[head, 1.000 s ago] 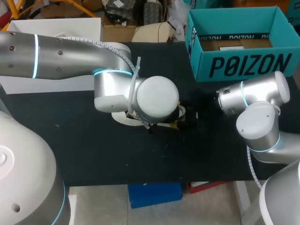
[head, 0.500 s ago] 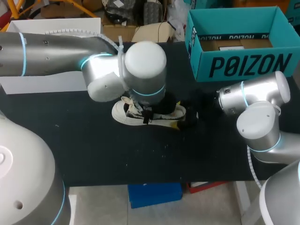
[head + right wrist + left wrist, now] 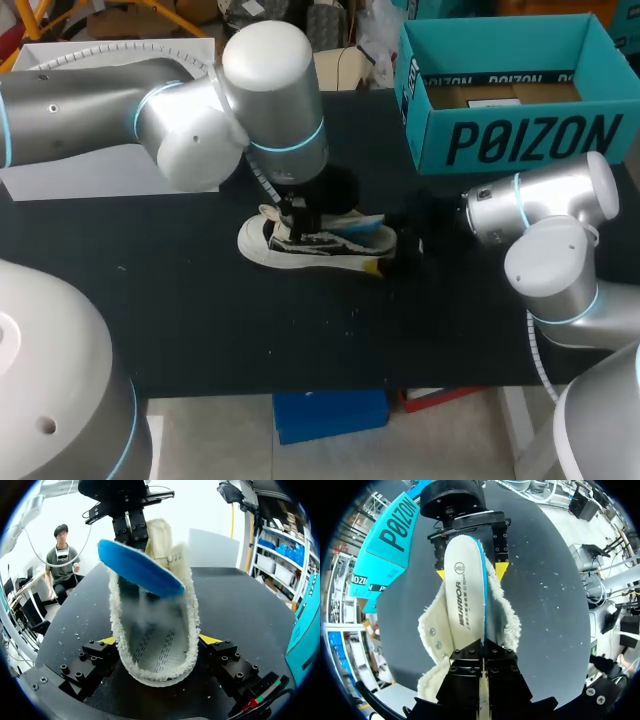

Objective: Take the shoe out of the shoebox, open the shoe tongue, remove and reinsert the insole, then place the shoe into the shoebox

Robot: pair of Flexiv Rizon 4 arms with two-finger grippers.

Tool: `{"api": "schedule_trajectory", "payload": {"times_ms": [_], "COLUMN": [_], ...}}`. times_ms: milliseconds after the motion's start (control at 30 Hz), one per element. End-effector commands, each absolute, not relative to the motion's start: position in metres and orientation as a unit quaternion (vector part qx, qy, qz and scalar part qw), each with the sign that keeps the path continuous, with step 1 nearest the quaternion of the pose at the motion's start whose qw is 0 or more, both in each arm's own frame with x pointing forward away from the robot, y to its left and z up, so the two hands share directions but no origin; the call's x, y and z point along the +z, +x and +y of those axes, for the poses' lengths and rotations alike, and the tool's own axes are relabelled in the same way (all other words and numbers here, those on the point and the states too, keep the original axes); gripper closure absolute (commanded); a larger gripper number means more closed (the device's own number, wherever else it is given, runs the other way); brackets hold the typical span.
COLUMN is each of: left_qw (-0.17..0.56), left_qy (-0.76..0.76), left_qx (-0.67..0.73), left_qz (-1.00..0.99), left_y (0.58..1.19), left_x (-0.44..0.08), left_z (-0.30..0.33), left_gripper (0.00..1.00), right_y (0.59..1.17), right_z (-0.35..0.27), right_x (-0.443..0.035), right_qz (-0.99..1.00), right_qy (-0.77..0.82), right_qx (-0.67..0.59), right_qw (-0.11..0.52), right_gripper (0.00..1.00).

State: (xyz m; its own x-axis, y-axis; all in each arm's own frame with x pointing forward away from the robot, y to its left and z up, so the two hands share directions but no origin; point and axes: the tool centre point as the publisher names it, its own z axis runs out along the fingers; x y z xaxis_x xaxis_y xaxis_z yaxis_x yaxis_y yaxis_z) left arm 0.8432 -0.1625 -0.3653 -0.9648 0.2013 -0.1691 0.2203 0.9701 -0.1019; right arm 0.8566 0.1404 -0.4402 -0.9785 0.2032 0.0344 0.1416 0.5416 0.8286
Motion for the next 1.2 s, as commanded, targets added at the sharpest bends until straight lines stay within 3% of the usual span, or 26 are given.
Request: {"api": "schedule_trajectory", "payload": {"times_ms": [33,533,600,667,733,933,1033,1200], "left_qw": [0.089,0.066,0.064,0.064,0.069,0.088,0.086,0.088], "left_qy": [0.109,0.127,0.128,0.131,0.139,0.157,0.170,0.174], "left_qx": [-0.069,-0.051,-0.052,-0.056,-0.068,-0.102,-0.108,-0.101], "left_qz": [0.988,0.988,0.988,0.988,0.986,0.978,0.976,0.976], "left_y": [0.833,0.841,0.842,0.843,0.843,0.838,0.837,0.837], "left_x": [-0.354,-0.387,-0.388,-0.388,-0.385,-0.375,-0.378,-0.389], "left_z": [-0.160,-0.187,-0.188,-0.189,-0.190,-0.189,-0.195,-0.207], "left_gripper": [1.00,1.00,0.71,0.58,0.29,0.34,0.30,0.37], "right_y": [0.857,0.857,0.857,0.857,0.857,0.857,0.857,0.857], "right_z": [0.141,0.141,0.141,0.141,0.141,0.141,0.141,0.141], "right_x": [-0.442,-0.442,-0.442,-0.442,-0.442,-0.442,-0.442,-0.442], "right_qz": [0.878,0.878,0.878,0.878,0.878,0.878,0.878,0.878], "right_qy": [0.098,0.098,0.098,0.098,0.098,0.098,0.098,0.098], "right_qx": [0.468,0.468,0.468,0.468,0.468,0.468,0.468,0.468], "right_qw": [0.032,0.032,0.032,0.032,0.032,0.032,0.032,0.032], "right_gripper": [1.00,1.00,1.00,1.00,1.00,1.00,1.00,1.00]}}
